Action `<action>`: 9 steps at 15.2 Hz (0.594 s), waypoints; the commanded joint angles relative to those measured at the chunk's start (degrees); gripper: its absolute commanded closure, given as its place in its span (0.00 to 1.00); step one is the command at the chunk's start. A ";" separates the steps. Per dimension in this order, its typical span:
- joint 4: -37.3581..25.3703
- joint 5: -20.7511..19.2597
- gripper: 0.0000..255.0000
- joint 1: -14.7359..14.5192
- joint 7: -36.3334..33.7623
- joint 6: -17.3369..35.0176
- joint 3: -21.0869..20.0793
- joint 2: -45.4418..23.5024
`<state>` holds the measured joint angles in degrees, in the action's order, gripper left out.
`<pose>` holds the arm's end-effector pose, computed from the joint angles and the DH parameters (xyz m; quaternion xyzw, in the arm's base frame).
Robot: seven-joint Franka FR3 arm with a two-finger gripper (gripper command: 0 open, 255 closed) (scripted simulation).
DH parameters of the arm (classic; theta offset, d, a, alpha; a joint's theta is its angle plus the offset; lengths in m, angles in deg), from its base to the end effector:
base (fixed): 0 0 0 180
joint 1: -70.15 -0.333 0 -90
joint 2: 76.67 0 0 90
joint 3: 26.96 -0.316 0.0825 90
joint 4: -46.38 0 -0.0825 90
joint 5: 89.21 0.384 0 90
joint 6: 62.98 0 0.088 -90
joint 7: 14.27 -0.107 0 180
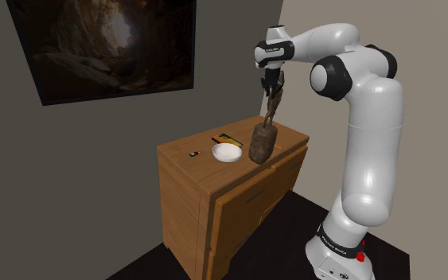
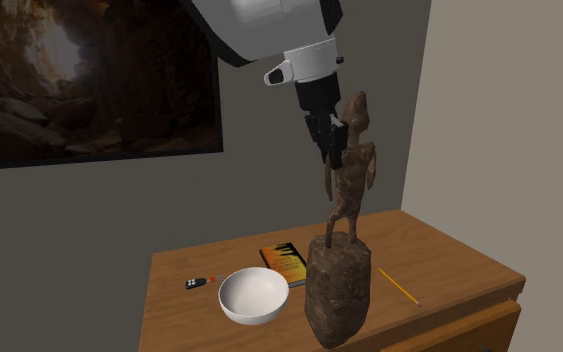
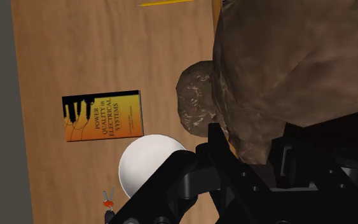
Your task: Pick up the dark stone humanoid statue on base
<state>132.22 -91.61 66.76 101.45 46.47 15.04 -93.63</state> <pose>0.5408 -0.3610 0.5548 0.7571 0.6357 -0.0928 0.1184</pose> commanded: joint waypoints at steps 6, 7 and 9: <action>-0.52 -0.05 1.00 0.02 0.09 -0.69 0.05 0.12; -1.38 0.04 1.00 0.13 0.25 -1.47 0.06 0.05; -3.22 0.27 1.00 0.41 0.60 -3.06 0.08 -0.19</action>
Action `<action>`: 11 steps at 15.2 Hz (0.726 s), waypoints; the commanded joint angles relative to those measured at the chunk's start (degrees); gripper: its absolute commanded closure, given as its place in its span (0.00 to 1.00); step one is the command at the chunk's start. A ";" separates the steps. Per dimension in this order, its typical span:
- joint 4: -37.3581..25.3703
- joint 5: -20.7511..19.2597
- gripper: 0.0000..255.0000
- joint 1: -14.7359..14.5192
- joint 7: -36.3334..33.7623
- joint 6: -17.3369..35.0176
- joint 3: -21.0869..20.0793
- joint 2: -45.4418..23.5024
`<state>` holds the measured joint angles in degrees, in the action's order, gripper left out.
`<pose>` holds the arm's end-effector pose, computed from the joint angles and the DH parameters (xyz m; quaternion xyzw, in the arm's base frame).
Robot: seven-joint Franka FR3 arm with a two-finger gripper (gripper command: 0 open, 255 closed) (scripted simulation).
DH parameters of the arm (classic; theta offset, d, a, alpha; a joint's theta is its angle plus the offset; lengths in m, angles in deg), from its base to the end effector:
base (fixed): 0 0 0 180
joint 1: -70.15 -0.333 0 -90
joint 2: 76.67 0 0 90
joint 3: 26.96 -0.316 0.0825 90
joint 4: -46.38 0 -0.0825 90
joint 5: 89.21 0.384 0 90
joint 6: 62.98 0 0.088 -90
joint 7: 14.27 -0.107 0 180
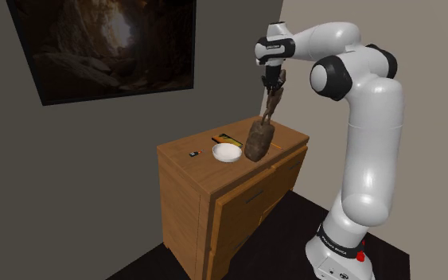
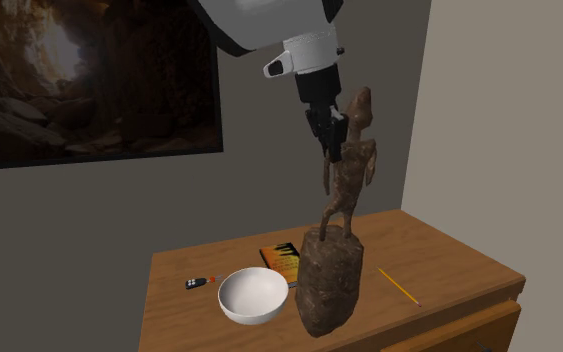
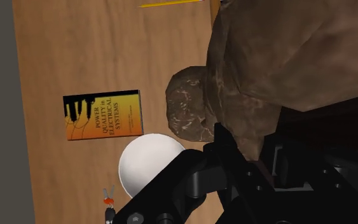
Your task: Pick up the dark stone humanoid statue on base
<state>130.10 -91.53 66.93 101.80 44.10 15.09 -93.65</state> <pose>0.5399 -0.3599 0.5685 0.7573 0.6358 -0.0936 0.1158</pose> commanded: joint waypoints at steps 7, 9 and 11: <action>-8.33 1.40 1.00 1.66 1.67 -6.54 0.04 -1.60; -10.70 1.88 1.00 2.23 2.13 -8.32 0.03 -2.21; -13.23 2.44 1.00 2.91 2.62 -10.17 0.00 -2.93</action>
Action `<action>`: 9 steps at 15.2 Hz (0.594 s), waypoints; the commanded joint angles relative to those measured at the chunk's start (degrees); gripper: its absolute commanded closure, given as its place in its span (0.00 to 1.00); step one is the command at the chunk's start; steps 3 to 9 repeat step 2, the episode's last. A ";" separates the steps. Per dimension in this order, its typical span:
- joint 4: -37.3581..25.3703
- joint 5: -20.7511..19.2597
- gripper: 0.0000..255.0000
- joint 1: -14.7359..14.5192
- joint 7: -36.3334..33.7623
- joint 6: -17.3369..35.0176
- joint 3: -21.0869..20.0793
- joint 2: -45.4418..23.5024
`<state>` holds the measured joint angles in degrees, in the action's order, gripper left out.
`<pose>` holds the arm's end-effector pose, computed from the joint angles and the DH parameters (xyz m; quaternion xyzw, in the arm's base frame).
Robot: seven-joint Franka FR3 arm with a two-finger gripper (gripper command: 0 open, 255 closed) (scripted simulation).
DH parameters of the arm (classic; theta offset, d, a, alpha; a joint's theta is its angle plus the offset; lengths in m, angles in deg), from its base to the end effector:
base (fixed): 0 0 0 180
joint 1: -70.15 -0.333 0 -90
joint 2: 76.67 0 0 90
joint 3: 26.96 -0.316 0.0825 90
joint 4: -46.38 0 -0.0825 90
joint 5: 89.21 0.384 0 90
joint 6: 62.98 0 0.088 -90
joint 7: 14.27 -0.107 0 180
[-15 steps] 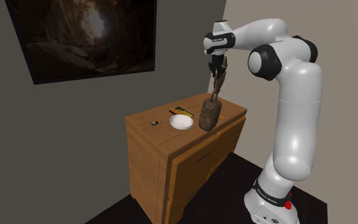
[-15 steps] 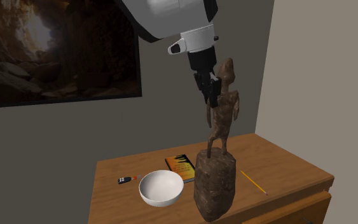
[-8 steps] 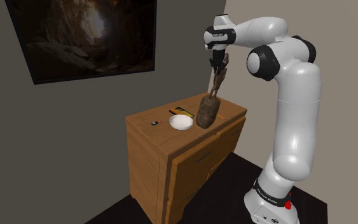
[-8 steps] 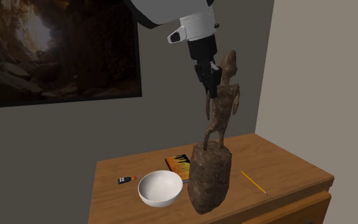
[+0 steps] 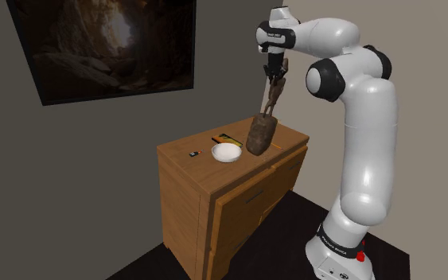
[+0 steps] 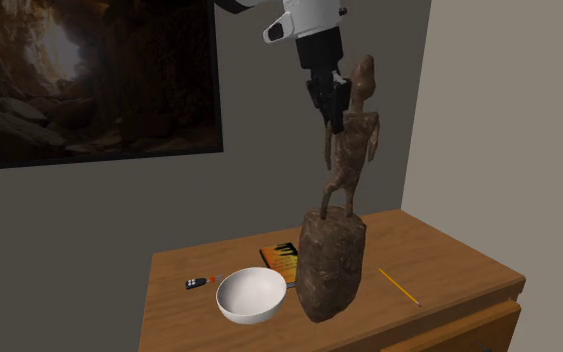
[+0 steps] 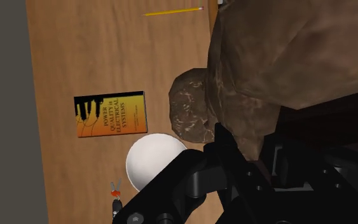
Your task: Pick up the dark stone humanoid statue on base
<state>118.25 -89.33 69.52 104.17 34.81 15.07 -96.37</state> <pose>0.5406 -0.3609 0.6253 0.7574 0.6358 -0.0939 0.1154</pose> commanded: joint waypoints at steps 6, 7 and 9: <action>-1.57 0.27 1.00 0.37 0.29 -1.01 0.02 -0.26; -1.57 0.27 1.00 0.37 0.29 -1.01 0.02 -0.26; -1.57 0.27 1.00 0.37 0.29 -1.01 0.02 -0.26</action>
